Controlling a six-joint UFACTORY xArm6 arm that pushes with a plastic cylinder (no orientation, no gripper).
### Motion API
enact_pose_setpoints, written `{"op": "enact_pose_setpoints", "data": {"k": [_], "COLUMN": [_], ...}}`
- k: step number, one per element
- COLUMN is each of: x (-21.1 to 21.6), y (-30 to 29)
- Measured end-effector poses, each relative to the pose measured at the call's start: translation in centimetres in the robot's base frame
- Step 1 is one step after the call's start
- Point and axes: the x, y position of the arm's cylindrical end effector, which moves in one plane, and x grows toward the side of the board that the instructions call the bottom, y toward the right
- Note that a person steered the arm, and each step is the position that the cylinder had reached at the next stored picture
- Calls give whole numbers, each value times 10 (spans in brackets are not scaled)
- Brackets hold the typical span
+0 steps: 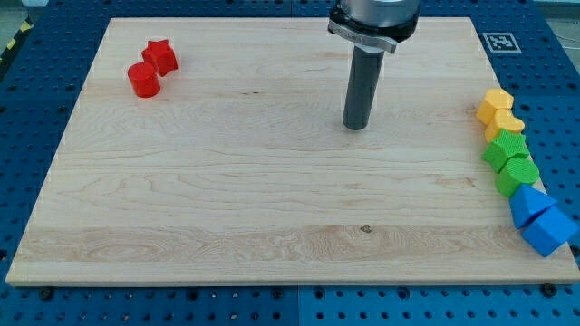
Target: Push the red blocks to the top side
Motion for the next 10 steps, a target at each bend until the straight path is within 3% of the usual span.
{"op": "enact_pose_setpoints", "data": {"k": [6,10], "x": [16,8], "y": [-39,-128]}}
